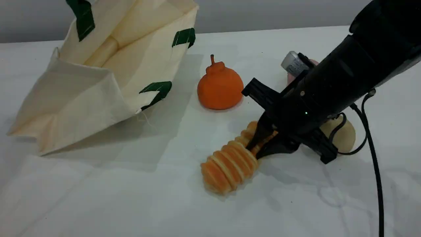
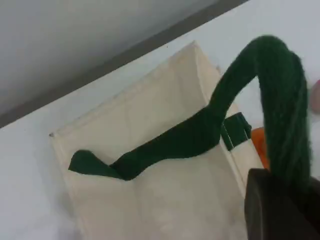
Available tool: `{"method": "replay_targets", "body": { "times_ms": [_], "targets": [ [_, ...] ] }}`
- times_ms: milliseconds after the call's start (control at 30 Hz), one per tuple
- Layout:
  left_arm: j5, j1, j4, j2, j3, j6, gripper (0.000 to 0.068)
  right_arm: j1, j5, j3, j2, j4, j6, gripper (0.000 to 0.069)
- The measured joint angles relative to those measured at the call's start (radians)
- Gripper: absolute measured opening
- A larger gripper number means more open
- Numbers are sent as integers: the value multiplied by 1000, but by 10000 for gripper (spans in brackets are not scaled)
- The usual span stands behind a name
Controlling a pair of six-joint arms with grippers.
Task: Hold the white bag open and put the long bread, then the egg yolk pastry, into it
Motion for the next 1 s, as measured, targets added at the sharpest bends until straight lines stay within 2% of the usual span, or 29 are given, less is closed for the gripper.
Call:
{"method": "replay_targets", "body": {
  "times_ms": [167, 367, 633, 833, 1000],
  "targets": [
    [0, 0, 0, 0, 0, 0, 84, 0, -40, 0, -39, -1, -83, 54],
    [7, 0, 0, 0, 0, 0, 84, 0, -95, 0, -171, -40, -193, 51],
    [55, 0, 5, 0, 0, 29, 84, 0, -86, 1, -369, -253, -229, 50],
    [77, 0, 1, -1, 0, 65, 84, 0, 23, 1, -497, -454, -229, 48],
    [77, -8, -6, -21, 0, 176, 84, 0, 107, 1, -548, -548, -237, 48]
  ]
}}
